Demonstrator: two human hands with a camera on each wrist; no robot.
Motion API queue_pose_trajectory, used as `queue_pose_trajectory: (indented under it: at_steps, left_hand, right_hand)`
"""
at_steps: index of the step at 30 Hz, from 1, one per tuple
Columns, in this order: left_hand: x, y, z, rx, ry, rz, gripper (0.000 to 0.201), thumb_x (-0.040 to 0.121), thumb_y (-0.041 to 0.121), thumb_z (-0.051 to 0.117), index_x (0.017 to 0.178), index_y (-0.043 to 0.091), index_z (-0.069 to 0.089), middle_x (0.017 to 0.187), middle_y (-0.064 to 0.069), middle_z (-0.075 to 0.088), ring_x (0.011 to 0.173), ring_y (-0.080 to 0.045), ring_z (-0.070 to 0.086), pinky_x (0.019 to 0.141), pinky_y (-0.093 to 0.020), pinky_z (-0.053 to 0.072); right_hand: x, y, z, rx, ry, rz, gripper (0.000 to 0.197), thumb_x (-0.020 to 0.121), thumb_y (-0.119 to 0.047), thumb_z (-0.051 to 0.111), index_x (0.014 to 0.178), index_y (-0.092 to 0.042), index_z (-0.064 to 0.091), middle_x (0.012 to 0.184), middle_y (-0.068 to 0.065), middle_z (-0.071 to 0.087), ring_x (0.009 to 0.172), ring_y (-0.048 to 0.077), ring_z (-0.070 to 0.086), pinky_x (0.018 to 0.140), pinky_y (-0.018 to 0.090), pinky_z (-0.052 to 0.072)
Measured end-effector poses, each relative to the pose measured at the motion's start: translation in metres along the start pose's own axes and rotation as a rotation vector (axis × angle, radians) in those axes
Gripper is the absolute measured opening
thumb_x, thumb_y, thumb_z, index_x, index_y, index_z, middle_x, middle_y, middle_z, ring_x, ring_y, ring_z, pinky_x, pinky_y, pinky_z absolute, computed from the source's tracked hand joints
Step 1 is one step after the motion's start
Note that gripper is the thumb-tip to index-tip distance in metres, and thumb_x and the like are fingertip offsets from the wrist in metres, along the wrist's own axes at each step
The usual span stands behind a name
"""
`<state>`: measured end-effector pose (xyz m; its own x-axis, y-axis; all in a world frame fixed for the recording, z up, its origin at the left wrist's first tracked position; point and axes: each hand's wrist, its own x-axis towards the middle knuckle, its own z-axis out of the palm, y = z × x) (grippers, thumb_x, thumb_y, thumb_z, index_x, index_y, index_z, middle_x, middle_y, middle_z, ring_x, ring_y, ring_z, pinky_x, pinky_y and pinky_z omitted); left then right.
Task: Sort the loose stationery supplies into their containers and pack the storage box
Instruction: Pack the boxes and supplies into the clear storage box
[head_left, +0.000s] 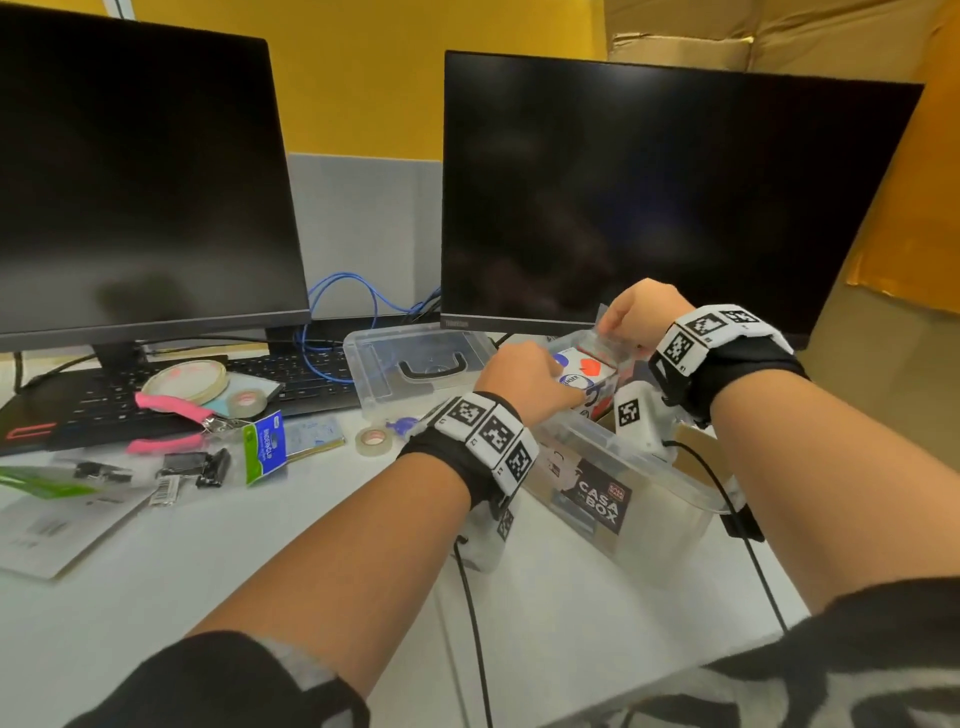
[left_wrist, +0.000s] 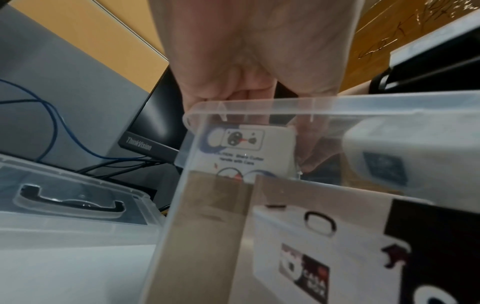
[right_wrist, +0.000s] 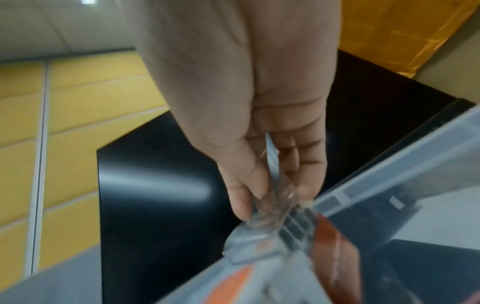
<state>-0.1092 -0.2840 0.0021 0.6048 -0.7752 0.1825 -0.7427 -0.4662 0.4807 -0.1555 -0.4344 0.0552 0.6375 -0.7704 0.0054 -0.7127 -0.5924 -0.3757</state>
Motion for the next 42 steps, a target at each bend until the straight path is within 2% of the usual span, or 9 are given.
queue_pose_trajectory:
  at_steps: [9, 15, 19, 21, 27, 32, 35, 38, 42]
  left_hand:
    - [0.008, 0.0, -0.001, 0.053, 0.012, -0.019, 0.054, 0.083, 0.047, 0.065, 0.122, 0.01, 0.061, 0.113, -0.006, 0.065, 0.096, -0.016, 0.059, 0.077, -0.023, 0.043]
    - [0.009, -0.002, 0.0, 0.057, 0.017, -0.032, 0.057, 0.081, 0.05, 0.065, 0.122, 0.011, 0.062, 0.116, -0.006, 0.064, 0.1, -0.018, 0.059, 0.081, -0.025, 0.045]
    - [0.009, -0.002, 0.001, 0.052, 0.019, -0.035, 0.056, 0.081, 0.051, 0.064, 0.122, 0.012, 0.061, 0.116, -0.006, 0.064, 0.099, -0.019, 0.06, 0.08, -0.025, 0.045]
    - [0.01, -0.003, 0.001, 0.048, 0.018, -0.041, 0.058, 0.081, 0.052, 0.064, 0.122, 0.012, 0.061, 0.116, -0.006, 0.065, 0.099, -0.019, 0.06, 0.079, -0.025, 0.045]
    - [0.009, -0.004, 0.001, 0.021, 0.012, -0.046, 0.058, 0.081, 0.052, 0.064, 0.124, 0.012, 0.06, 0.115, -0.006, 0.065, 0.1, -0.018, 0.06, 0.077, -0.024, 0.044]
    - [0.007, -0.004, 0.0, 0.04, -0.024, -0.019, 0.06, 0.082, 0.056, 0.059, 0.122, 0.012, 0.061, 0.11, -0.006, 0.064, 0.086, -0.013, 0.053, 0.075, -0.024, 0.043]
    - [0.005, -0.006, -0.003, -0.047, -0.05, 0.008, 0.059, 0.086, 0.055, 0.055, 0.122, 0.008, 0.062, 0.113, -0.007, 0.063, 0.099, -0.017, 0.056, 0.083, -0.026, 0.041]
    - [-0.001, -0.01, -0.016, -0.267, -0.032, 0.019, 0.049, 0.093, 0.044, 0.051, 0.129, 0.012, 0.057, 0.137, -0.004, 0.052, 0.127, -0.02, 0.046, 0.104, -0.033, 0.034]
    - [-0.005, -0.027, -0.046, -0.362, 0.154, -0.007, 0.034, 0.095, 0.023, 0.052, 0.124, 0.008, 0.061, 0.13, -0.007, 0.058, 0.122, -0.02, 0.051, 0.101, -0.028, 0.036]
  right_hand:
    - [0.009, 0.005, 0.021, -0.145, 0.055, -0.086, 0.029, 0.089, -0.007, 0.056, 0.117, -0.007, 0.064, 0.123, 0.012, 0.058, 0.109, 0.028, 0.056, 0.089, 0.032, 0.045]
    - [0.013, 0.01, 0.025, -0.29, 0.039, -0.104, 0.033, 0.087, -0.015, 0.061, 0.119, -0.02, 0.063, 0.124, 0.008, 0.053, 0.107, 0.028, 0.055, 0.078, 0.031, 0.042]
    - [0.013, 0.015, 0.031, -0.333, 0.09, -0.153, 0.036, 0.086, -0.014, 0.064, 0.12, -0.023, 0.061, 0.132, 0.01, 0.044, 0.117, 0.03, 0.046, 0.096, 0.036, 0.043]
    - [0.014, 0.015, 0.031, -0.294, 0.129, -0.147, 0.032, 0.086, -0.014, 0.065, 0.117, -0.023, 0.063, 0.13, 0.011, 0.046, 0.113, 0.03, 0.049, 0.094, 0.036, 0.045]
    - [0.011, 0.002, 0.025, -0.34, -0.052, -0.093, 0.039, 0.089, -0.013, 0.058, 0.128, -0.014, 0.056, 0.131, 0.01, 0.052, 0.118, 0.028, 0.051, 0.096, 0.036, 0.043]
    - [0.006, -0.007, 0.015, -0.325, 0.024, -0.217, 0.03, 0.09, -0.012, 0.057, 0.119, -0.018, 0.063, 0.124, 0.008, 0.058, 0.108, 0.027, 0.057, 0.093, 0.035, 0.047]
    - [0.0, -0.014, 0.002, -0.33, 0.084, -0.329, 0.03, 0.09, -0.004, 0.054, 0.114, -0.018, 0.066, 0.119, 0.007, 0.061, 0.102, 0.026, 0.061, 0.091, 0.037, 0.051]
    - [-0.011, -0.032, -0.016, -0.322, 0.082, -0.35, 0.03, 0.093, -0.006, 0.049, 0.113, -0.02, 0.067, 0.12, 0.007, 0.06, 0.103, 0.027, 0.06, 0.09, 0.034, 0.049]
    - [-0.03, -0.068, -0.03, -0.254, 0.067, -0.324, 0.03, 0.09, -0.016, 0.054, 0.119, -0.011, 0.063, 0.119, 0.01, 0.061, 0.105, 0.029, 0.06, 0.093, 0.039, 0.049]
